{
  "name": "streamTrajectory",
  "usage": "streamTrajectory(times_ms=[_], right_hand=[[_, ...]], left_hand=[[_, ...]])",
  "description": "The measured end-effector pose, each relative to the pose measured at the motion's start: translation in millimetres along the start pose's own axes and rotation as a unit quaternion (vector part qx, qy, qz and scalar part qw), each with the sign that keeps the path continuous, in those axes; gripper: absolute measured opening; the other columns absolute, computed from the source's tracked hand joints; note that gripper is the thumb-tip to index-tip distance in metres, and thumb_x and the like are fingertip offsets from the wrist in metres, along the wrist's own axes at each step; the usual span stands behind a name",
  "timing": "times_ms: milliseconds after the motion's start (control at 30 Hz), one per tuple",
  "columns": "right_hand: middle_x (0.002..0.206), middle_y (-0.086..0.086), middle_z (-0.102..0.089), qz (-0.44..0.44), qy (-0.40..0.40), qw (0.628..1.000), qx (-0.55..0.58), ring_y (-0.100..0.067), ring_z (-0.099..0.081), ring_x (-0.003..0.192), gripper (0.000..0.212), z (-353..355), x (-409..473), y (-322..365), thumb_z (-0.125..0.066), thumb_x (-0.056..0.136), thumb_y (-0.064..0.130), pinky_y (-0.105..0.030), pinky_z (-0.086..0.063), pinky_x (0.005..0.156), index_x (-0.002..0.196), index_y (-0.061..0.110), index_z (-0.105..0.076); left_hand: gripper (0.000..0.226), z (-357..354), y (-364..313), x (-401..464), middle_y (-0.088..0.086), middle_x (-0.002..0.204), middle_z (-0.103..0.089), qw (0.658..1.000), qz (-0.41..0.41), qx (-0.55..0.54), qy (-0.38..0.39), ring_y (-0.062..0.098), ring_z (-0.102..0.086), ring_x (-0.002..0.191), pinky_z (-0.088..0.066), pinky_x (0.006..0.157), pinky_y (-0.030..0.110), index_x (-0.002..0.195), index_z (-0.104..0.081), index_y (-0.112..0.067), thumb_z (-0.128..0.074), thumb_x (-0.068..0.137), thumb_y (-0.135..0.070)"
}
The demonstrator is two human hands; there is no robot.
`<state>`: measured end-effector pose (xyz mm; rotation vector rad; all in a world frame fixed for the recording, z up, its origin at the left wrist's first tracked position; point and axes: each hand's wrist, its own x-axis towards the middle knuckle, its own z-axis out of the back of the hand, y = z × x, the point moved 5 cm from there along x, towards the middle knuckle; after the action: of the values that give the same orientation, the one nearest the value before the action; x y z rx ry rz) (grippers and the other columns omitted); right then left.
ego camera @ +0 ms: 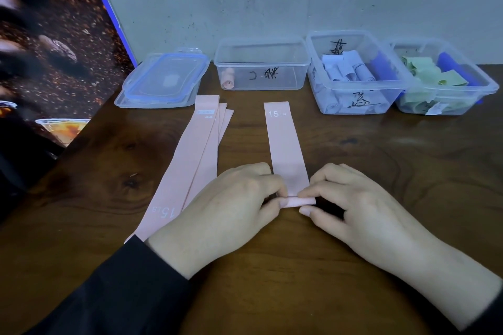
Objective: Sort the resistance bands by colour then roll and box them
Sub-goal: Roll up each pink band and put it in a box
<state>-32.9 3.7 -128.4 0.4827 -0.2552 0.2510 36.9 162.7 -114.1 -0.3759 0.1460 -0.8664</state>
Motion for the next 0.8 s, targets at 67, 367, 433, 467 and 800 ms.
streamTrajectory(times_ms=[67, 367, 433, 467, 800], right_hand=[[0.097, 0.017, -0.056, -0.010, -0.004, 1.000, -0.008, -0.009, -0.055, 0.089, 0.026, 0.5, 2.9, -3.9, -0.061, 0.091, 0.041, -0.033, -0.055, 0.074, 0.105, 0.026, -0.077], [0.095, 0.014, -0.061, 0.010, -0.020, 1.000, -0.010, -0.008, -0.056, 0.086, 0.023, -2.1, 7.5, -7.1, -0.063, 0.093, 0.033, -0.032, -0.056, 0.071, 0.108, 0.023, -0.078], [0.096, 0.016, -0.060, 0.008, -0.015, 1.000, -0.007, -0.008, -0.056, 0.086, 0.021, -1.0, 8.1, -5.9, -0.058, 0.094, 0.038, -0.030, -0.056, 0.072, 0.103, 0.027, -0.074], [0.096, 0.017, -0.059, 0.006, -0.011, 1.000, -0.006, -0.008, -0.056, 0.087, 0.023, -0.7, 8.9, -5.2, -0.056, 0.094, 0.041, -0.029, -0.055, 0.072, 0.100, 0.028, -0.073], [0.094, 0.017, -0.056, -0.005, 0.018, 1.000, -0.012, -0.006, -0.055, 0.084, 0.024, -0.8, 22.1, -7.8, -0.057, 0.092, 0.044, -0.028, -0.055, 0.070, 0.097, 0.028, -0.074]], left_hand=[[0.017, 0.2, 1.1, 1.0, -0.020, 0.091, -0.048, 1.000, 0.012, -0.002, -0.001, 0.003, -0.052, 0.087, -0.037, 0.068, 0.007, 0.112, -0.065, -0.037, -0.053, 0.100, -0.038], [0.009, -1.7, 2.1, 2.4, -0.024, 0.086, -0.043, 1.000, 0.017, 0.002, 0.001, -0.001, -0.048, 0.084, -0.034, 0.064, 0.009, 0.105, -0.059, -0.040, -0.060, 0.096, -0.042], [0.009, -1.9, 1.4, 2.3, -0.025, 0.086, -0.043, 1.000, 0.012, 0.001, 0.001, -0.002, -0.048, 0.086, -0.036, 0.067, 0.008, 0.106, -0.060, -0.039, -0.058, 0.098, -0.040], [0.009, -2.0, 1.6, 2.3, -0.025, 0.086, -0.042, 1.000, 0.011, 0.000, -0.001, -0.002, -0.048, 0.087, -0.037, 0.068, 0.008, 0.107, -0.061, -0.039, -0.057, 0.098, -0.039], [0.022, -0.4, 4.4, 5.0, -0.023, 0.086, -0.043, 0.999, 0.041, -0.007, -0.014, 0.001, -0.049, 0.083, -0.035, 0.068, 0.007, 0.117, -0.056, -0.040, -0.060, 0.096, -0.045]])
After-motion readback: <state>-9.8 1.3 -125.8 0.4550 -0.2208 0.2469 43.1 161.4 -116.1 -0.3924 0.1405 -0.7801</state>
